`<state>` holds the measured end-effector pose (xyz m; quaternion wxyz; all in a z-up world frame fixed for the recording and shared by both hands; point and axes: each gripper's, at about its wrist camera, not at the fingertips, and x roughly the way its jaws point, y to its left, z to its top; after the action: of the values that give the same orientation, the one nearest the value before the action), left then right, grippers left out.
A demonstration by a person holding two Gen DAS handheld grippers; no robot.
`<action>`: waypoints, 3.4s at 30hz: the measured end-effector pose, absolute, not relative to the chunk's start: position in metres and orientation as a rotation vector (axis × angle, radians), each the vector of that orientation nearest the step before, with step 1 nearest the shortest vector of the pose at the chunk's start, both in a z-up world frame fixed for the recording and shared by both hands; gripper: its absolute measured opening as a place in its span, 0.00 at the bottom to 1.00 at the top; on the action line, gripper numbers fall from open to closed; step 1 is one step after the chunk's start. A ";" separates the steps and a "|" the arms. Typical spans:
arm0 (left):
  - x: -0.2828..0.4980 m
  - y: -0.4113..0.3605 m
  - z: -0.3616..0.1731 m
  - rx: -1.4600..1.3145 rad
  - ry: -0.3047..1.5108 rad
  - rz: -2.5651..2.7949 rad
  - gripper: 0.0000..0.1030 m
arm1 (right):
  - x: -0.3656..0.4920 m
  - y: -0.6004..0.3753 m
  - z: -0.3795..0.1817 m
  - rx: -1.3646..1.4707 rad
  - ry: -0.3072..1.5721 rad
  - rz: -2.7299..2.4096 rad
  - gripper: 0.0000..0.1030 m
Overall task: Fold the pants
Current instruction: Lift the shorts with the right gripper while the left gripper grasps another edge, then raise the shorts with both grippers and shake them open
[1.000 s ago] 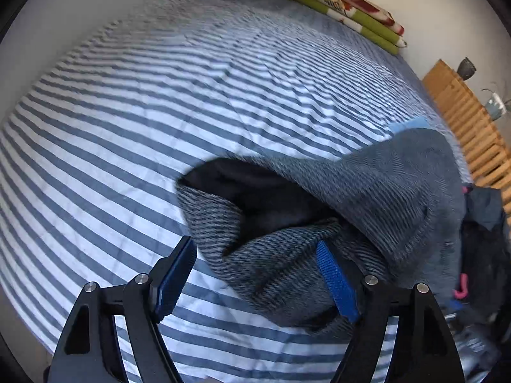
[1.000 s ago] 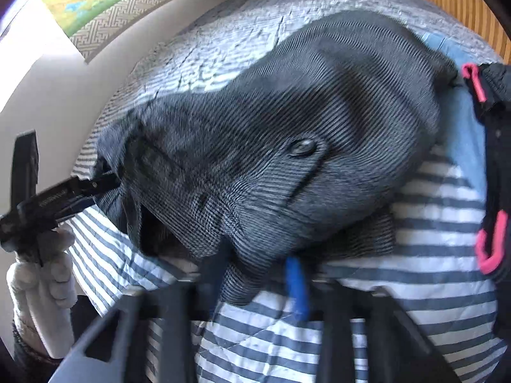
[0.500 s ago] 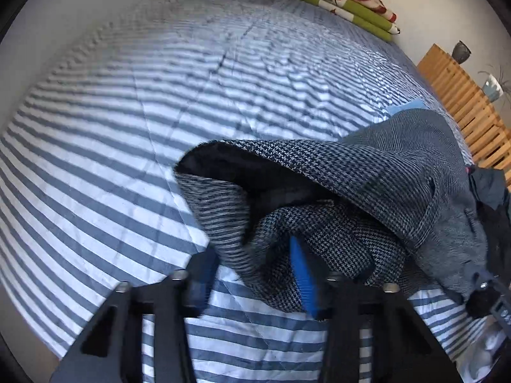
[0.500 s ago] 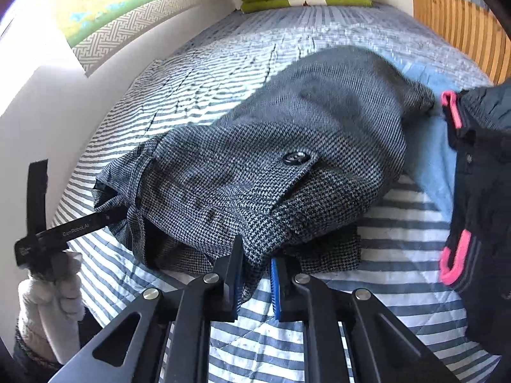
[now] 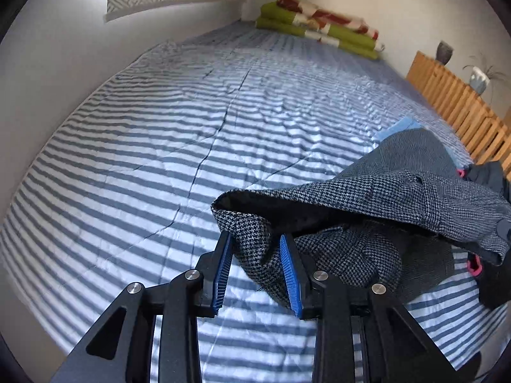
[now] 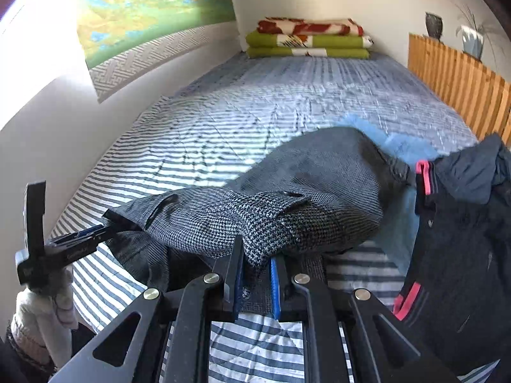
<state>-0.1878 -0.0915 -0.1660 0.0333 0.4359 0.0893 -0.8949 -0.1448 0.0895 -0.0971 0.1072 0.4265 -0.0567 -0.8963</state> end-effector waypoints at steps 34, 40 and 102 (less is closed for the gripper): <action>-0.056 -0.085 0.109 0.663 0.259 -3.372 0.10 | -0.022 0.152 0.136 0.632 -0.273 -2.799 0.11; -0.056 -0.099 0.113 0.784 0.211 -3.320 0.10 | -0.037 0.177 0.134 0.726 -0.383 -2.736 0.11; -0.318 -0.027 -0.200 1.715 0.062 -2.982 0.10 | -0.286 0.190 -0.186 1.625 0.240 -2.578 0.20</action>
<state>-0.3185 -0.0269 -0.1995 -0.1488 0.4929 0.0177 -0.8571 -0.2856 0.1903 -0.1862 0.0422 0.5310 0.0786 -0.8426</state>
